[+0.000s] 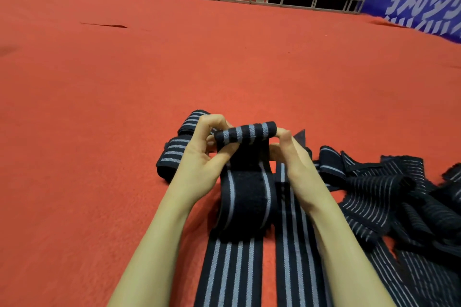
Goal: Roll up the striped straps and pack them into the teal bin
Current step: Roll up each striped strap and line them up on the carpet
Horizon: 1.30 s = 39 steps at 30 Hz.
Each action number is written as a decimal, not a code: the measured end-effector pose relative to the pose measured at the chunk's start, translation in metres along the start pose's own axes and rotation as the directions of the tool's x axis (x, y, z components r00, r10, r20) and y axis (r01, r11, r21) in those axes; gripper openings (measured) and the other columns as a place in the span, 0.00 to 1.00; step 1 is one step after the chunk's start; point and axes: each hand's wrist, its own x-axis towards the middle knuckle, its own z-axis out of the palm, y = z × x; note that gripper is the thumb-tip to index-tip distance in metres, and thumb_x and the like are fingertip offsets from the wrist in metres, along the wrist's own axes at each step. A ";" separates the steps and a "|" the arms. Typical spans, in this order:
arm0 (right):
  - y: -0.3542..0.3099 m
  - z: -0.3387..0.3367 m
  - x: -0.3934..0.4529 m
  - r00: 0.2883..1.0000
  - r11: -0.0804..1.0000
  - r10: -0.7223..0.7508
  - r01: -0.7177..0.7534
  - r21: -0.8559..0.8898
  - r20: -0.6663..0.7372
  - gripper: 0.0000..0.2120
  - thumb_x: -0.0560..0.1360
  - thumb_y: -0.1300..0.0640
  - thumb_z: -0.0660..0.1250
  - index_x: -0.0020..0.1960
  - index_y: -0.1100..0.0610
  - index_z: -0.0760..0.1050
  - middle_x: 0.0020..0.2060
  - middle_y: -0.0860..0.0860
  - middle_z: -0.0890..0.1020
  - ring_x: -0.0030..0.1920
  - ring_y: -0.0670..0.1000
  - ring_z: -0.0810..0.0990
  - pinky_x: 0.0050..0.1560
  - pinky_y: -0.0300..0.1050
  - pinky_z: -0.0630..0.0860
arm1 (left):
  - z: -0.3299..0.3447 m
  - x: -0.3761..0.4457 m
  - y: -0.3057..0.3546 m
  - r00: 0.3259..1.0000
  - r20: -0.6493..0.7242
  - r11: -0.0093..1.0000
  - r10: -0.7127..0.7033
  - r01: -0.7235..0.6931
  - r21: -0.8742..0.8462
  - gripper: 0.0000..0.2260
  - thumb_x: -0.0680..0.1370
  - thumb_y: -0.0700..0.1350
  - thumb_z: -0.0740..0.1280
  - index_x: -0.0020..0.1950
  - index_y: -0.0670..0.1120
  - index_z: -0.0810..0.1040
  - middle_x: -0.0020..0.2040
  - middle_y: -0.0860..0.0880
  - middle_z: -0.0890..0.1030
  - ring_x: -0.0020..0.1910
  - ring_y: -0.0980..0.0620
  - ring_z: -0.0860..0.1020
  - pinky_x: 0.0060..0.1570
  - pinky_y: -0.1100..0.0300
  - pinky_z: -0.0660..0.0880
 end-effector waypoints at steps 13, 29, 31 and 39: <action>-0.010 -0.003 0.002 0.999 0.989 0.037 -0.032 0.142 -0.032 0.16 0.70 0.47 0.72 0.56 0.50 0.79 0.42 0.48 0.85 0.47 0.46 0.83 0.53 0.40 0.76 | -0.008 -0.001 0.000 0.991 0.019 0.978 0.132 -0.133 0.161 0.13 0.69 0.36 0.63 0.47 0.53 0.72 0.58 0.52 0.71 0.56 0.45 0.74 0.51 0.51 0.73; 0.006 -0.001 0.004 0.982 0.990 -0.095 0.110 0.093 -0.161 0.24 0.72 0.66 0.72 0.64 0.51 0.74 0.53 0.46 0.84 0.57 0.44 0.80 0.59 0.41 0.75 | -0.009 0.000 0.002 0.986 0.002 0.986 -0.167 0.167 -0.009 0.22 0.71 0.42 0.73 0.62 0.55 0.73 0.54 0.56 0.80 0.52 0.56 0.80 0.52 0.63 0.74; 0.009 0.000 0.005 0.984 0.991 -0.127 0.132 0.034 -0.125 0.25 0.73 0.64 0.71 0.67 0.47 0.71 0.54 0.46 0.83 0.56 0.45 0.80 0.57 0.39 0.75 | -0.008 0.000 0.002 0.990 -0.019 0.989 -0.141 0.140 -0.049 0.21 0.71 0.39 0.71 0.61 0.55 0.73 0.54 0.51 0.79 0.49 0.54 0.80 0.50 0.60 0.76; 0.017 -0.001 0.008 0.998 0.998 -0.046 0.047 0.029 -0.032 0.18 0.76 0.56 0.68 0.65 0.46 0.71 0.46 0.57 0.83 0.49 0.56 0.82 0.59 0.60 0.76 | -0.003 0.000 0.002 0.996 -0.065 0.994 -0.065 0.059 -0.093 0.17 0.72 0.27 0.68 0.51 0.47 0.73 0.44 0.56 0.79 0.42 0.62 0.77 0.43 0.68 0.73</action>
